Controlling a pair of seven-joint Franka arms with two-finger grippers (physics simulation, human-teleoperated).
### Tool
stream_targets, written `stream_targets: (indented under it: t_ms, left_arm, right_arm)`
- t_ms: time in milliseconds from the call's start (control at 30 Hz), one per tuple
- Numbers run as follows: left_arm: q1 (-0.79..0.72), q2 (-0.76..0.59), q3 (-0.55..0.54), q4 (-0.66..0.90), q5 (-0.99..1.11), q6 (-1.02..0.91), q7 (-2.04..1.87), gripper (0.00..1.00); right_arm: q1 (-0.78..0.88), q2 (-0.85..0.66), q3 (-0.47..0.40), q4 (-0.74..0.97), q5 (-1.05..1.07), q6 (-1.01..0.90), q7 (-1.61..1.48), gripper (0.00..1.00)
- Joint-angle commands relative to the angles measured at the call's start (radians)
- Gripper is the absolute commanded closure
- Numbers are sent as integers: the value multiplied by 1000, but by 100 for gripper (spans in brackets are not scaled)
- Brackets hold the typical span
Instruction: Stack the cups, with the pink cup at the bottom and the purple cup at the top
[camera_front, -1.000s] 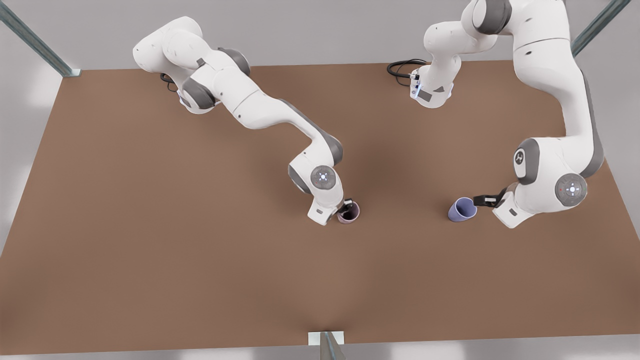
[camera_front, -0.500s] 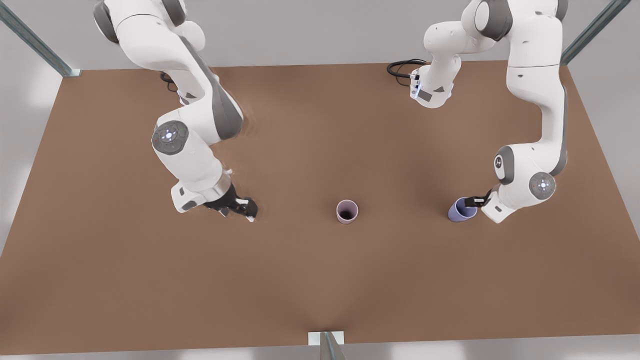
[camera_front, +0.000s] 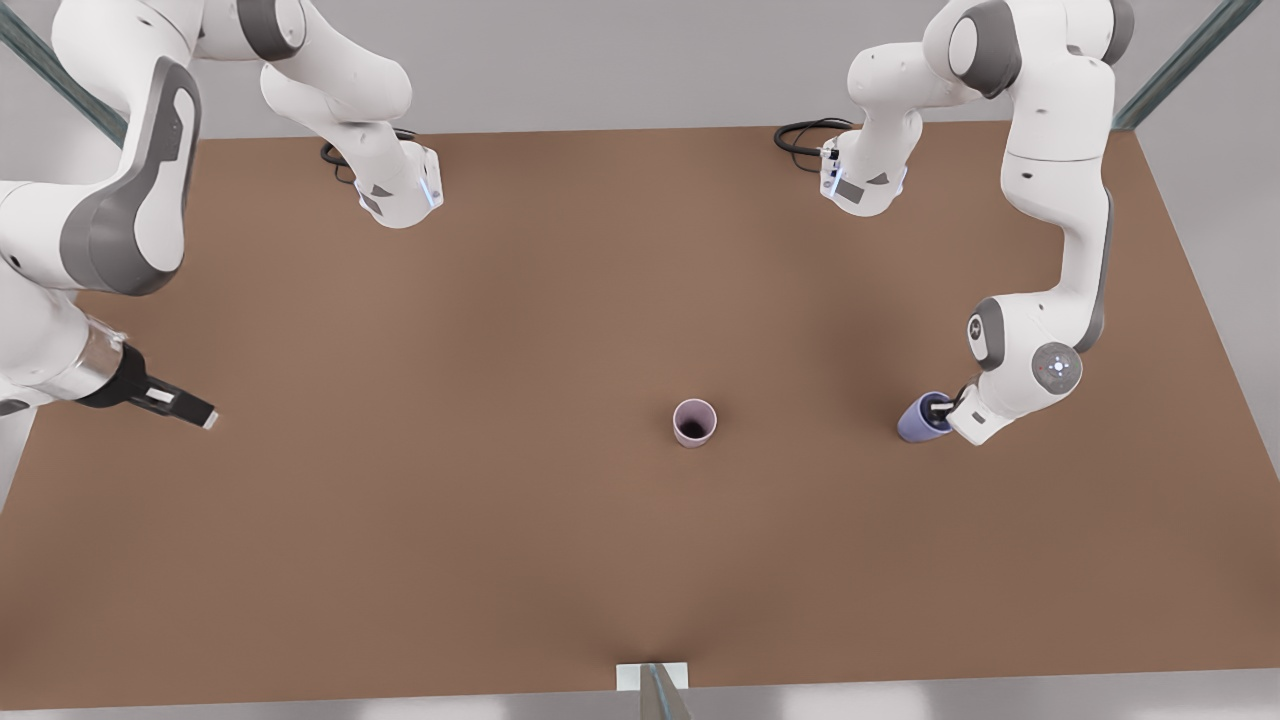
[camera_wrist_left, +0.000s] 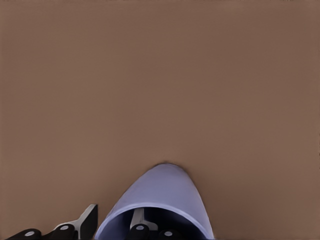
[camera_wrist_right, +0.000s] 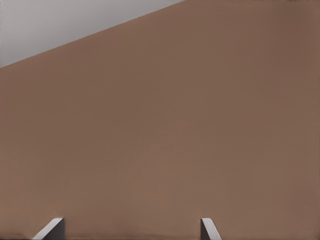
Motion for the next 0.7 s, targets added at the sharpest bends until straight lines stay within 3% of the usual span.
stream_targets:
  t_ms: [0, 100, 467, 667]
  left_arm:
    - [0, -1, 0, 0, 0, 18, 31, 52]
    - [-2, -4, 0, 0, 0, 13, 30, 61]
    - [-2, -14, -9, 3, 0, 3, 27, 78]
    - [-11, -119, -75, 33, -51, -161, -62, 79]
  right_arm:
    - [0, -4, 0, 2, 2, -18, -354, 0]
    - [1, -27, 0, 41, 8, -35, -349, 0]
    - [-3, -21, -1, 41, -15, -29, -349, 0]
    - [-3, -21, -1, 41, -15, -24, -348, 0]
